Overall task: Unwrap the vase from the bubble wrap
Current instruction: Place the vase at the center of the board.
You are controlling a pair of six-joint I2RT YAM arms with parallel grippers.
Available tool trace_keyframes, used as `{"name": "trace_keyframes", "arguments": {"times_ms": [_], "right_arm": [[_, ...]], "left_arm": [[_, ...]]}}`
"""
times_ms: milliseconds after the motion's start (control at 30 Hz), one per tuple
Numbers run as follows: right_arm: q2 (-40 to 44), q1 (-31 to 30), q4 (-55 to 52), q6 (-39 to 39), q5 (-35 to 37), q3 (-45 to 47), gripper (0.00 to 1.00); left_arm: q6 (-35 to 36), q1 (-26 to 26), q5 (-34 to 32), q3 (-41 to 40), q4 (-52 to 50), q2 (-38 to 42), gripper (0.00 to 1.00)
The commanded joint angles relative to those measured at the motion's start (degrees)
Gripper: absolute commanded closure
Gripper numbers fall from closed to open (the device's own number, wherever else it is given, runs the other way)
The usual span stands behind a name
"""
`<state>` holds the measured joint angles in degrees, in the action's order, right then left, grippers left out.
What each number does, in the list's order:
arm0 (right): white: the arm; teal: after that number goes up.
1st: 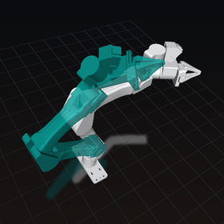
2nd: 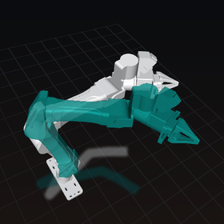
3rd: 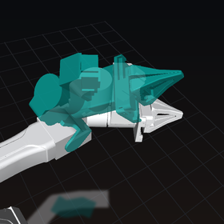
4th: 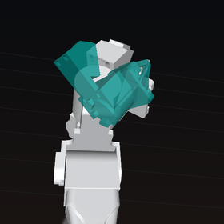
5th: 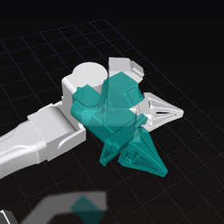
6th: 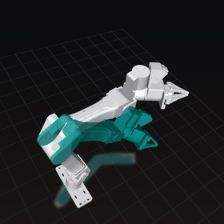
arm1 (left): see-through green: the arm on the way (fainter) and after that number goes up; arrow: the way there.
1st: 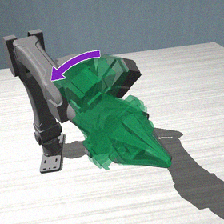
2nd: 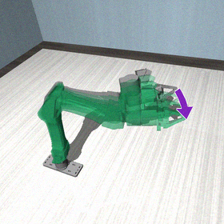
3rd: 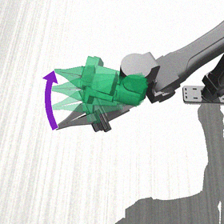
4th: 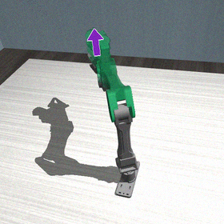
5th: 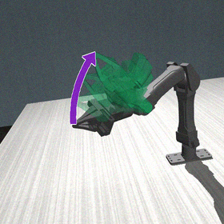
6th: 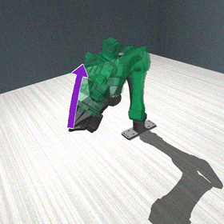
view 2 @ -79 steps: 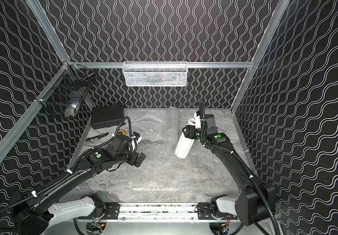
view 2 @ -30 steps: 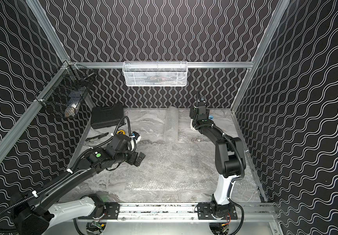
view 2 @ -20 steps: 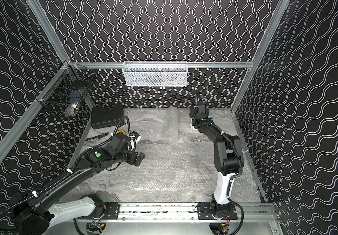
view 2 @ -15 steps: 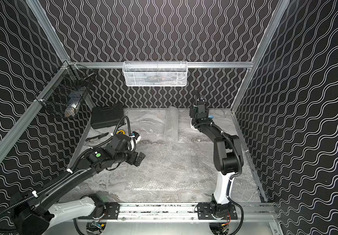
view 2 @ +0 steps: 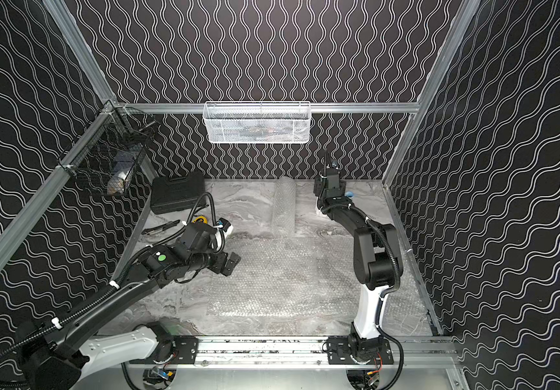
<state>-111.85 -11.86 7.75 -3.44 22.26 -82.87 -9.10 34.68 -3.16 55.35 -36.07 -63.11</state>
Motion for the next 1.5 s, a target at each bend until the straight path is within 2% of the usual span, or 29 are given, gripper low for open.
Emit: {"name": "trace_keyframes", "arguments": {"times_ms": [0,500,667,867,1167,1467], "right_arm": [[0.67,0.08,2.81,0.48,1.29,-0.01,0.2],[3.14,0.08,2.8,0.17,2.15,2.16,0.01],[6.34,0.08,1.63,-0.68,1.43,4.07,0.01],[11.53,0.08,-5.43,-3.05,0.49,5.09,0.01],[21.72,0.08,-23.19,-8.09,-9.53,8.96,0.01],[32.17,0.09,-36.18,-14.38,-20.02,19.7,0.03]], "left_arm": [[0.84,-0.14,0.17,-0.25,0.33,0.44,0.0],[0.93,-0.13,0.43,-0.29,0.39,0.87,0.0],[0.91,-0.12,0.52,-0.25,0.39,0.84,0.0],[0.84,-0.1,0.26,-0.16,0.57,1.08,0.0],[0.32,-0.24,-0.8,0.11,-0.04,0.82,0.0],[0.14,-0.7,-0.91,0.17,-0.18,0.45,0.0]]}}
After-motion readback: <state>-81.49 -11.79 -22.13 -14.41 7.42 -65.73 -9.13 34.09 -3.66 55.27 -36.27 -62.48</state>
